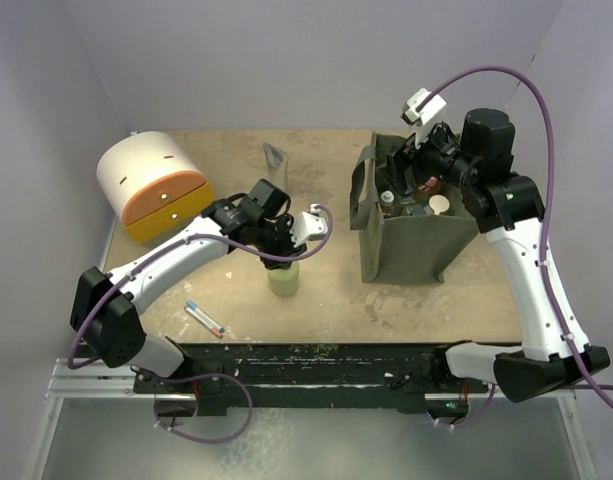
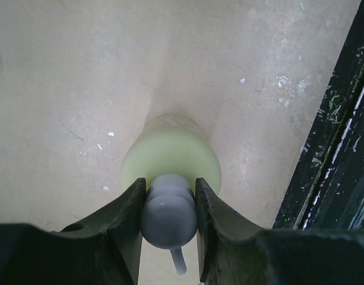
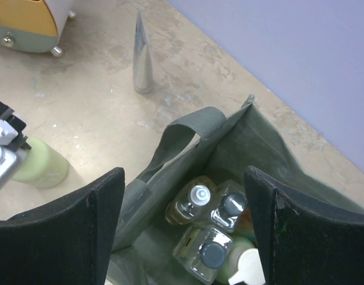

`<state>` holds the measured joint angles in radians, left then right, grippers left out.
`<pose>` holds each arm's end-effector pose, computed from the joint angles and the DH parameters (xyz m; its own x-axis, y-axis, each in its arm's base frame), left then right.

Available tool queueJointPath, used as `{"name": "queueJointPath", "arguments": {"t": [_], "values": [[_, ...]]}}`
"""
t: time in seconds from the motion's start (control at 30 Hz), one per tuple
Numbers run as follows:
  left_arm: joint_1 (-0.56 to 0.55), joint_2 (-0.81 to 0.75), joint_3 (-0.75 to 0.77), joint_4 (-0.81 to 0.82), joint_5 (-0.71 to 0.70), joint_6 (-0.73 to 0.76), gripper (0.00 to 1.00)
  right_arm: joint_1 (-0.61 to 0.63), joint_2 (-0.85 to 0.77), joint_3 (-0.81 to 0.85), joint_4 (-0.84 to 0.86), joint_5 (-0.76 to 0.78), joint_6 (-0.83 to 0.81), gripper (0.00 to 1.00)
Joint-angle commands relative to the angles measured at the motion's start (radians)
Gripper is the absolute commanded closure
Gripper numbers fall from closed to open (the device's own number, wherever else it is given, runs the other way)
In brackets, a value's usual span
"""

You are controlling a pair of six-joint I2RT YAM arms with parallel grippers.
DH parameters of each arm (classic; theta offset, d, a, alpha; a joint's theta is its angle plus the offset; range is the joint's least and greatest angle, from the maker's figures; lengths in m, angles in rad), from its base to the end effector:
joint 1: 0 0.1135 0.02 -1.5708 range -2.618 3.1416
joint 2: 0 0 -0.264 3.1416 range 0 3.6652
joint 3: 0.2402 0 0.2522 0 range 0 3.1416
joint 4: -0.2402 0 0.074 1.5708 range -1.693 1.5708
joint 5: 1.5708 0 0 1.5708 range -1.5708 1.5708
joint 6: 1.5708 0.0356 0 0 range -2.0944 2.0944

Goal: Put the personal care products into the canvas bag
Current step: Move the care product at the center of the board, then pick up the care product from the center of the board.

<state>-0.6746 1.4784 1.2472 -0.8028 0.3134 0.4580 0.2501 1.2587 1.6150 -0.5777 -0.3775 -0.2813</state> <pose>0.2298 -0.1978 0.2859 -0.2848 0.7664 -0.5758 0.9401 0.3407 -0.0115 0.2410 0.0751 0.4829 -0.0438 -0.2775 -0.9597 -0.6148 0.7647 -0.1931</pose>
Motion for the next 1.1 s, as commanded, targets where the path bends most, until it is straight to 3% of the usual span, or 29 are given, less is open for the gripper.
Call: {"name": "queueJointPath", "arguments": {"t": [0.0, 0.2, 0.33, 0.43, 0.57, 0.77, 0.93, 1.07], "values": [[-0.039, -0.003, 0.053, 0.07, 0.041, 0.05, 0.82, 0.003, -0.04, -0.008, 0.005, -0.081, -0.037, 0.18], [-0.049, -0.03, 0.038, 0.082, 0.045, 0.051, 0.51, 0.007, -0.045, -0.013, -0.004, -0.146, -0.063, 0.18], [-0.05, -0.102, 0.033, 0.091, 0.046, 0.049, 0.19, 0.027, -0.047, -0.025, 0.01, -0.174, -0.089, 0.17], [-0.048, -0.164, 0.028, 0.086, 0.035, 0.045, 0.05, 0.057, -0.037, -0.029, 0.015, -0.176, -0.12, 0.17], [0.015, -0.256, -0.001, 0.095, 0.011, 0.037, 0.01, 0.094, -0.017, -0.014, 0.011, -0.216, -0.167, 0.17], [0.225, -0.374, -0.025, 0.185, -0.049, -0.074, 0.01, 0.165, 0.005, 0.014, 0.03, -0.27, -0.218, 0.17], [0.4, -0.412, 0.009, 0.234, -0.147, -0.196, 0.01, 0.267, 0.064, 0.006, 0.012, -0.277, -0.277, 0.17], [0.457, -0.43, 0.026, 0.251, -0.214, -0.235, 0.01, 0.381, 0.113, -0.034, 0.018, -0.232, -0.33, 0.17]]}}
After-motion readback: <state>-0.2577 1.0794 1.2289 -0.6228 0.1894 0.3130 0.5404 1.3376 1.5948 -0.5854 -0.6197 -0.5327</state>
